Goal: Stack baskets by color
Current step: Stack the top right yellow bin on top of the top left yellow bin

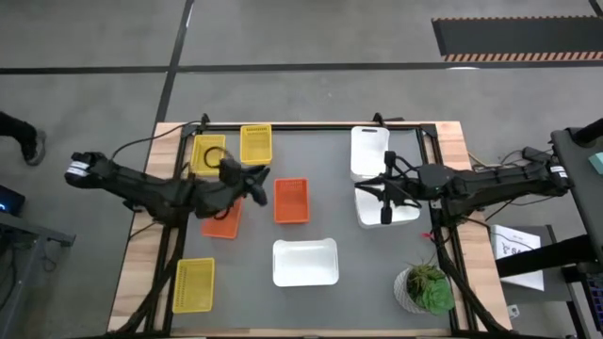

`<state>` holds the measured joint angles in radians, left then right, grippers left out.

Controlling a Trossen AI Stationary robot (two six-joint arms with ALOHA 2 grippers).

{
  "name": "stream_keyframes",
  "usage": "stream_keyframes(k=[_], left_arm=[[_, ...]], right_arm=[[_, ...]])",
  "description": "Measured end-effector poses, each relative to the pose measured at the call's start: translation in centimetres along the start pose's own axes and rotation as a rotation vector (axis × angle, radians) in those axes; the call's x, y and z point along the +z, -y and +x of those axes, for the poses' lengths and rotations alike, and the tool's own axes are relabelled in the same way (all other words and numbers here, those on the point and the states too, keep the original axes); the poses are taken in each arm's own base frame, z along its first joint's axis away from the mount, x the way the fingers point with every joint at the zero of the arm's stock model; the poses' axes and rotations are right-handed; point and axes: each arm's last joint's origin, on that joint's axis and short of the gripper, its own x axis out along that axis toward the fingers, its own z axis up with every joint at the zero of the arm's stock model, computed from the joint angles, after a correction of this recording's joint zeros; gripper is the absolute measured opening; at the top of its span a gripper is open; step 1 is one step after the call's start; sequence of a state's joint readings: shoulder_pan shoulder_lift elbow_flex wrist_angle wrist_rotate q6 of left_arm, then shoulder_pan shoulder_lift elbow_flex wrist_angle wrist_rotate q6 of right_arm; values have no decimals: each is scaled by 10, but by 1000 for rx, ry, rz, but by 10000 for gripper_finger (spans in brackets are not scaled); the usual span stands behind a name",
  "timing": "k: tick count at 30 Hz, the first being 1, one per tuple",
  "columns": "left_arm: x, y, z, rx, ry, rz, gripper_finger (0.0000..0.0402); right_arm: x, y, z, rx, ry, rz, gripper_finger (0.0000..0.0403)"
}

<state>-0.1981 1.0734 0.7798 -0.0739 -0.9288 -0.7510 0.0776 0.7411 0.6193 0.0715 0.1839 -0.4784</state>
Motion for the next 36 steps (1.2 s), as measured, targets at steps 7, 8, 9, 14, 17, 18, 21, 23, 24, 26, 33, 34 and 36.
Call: stream_keyframes(k=[7,8,9,14,17,18,21,23,24,26,33,34,36], left_arm=[[7,-21,43,215,-230,-57,79],[8,-23,52,222,-262,-68,79],[8,-25,62,226,-302,-68,79],[8,-38,106,278,-457,-57,79],[11,-44,128,350,-505,-32,79],[12,-45,134,378,-523,-23,79],[17,-46,152,435,-564,13,79],[19,-44,163,457,-590,45,79],[20,-43,169,462,-598,60,79],[21,-43,180,474,-619,76,79],[18,-57,200,507,-662,110,79],[19,-60,202,515,-661,106,79],[20,-67,203,536,-668,104,80]], right_arm=[[-2,3,-16,15,-30,34,9],[-2,3,-19,18,-37,36,9],[-3,3,-21,19,-40,41,9],[-6,4,-32,34,-73,70,9],[-7,4,-38,39,-87,83,9],[-8,4,-40,41,-91,87,9],[-9,5,-45,45,-101,93,9],[-10,5,-46,47,-107,91,9],[-10,5,-47,48,-109,91,9],[-11,5,-48,51,-114,90,9],[-13,4,-49,59,-136,99,9],[-13,3,-49,61,-140,100,9],[-14,3,-49,64,-147,99,9]])
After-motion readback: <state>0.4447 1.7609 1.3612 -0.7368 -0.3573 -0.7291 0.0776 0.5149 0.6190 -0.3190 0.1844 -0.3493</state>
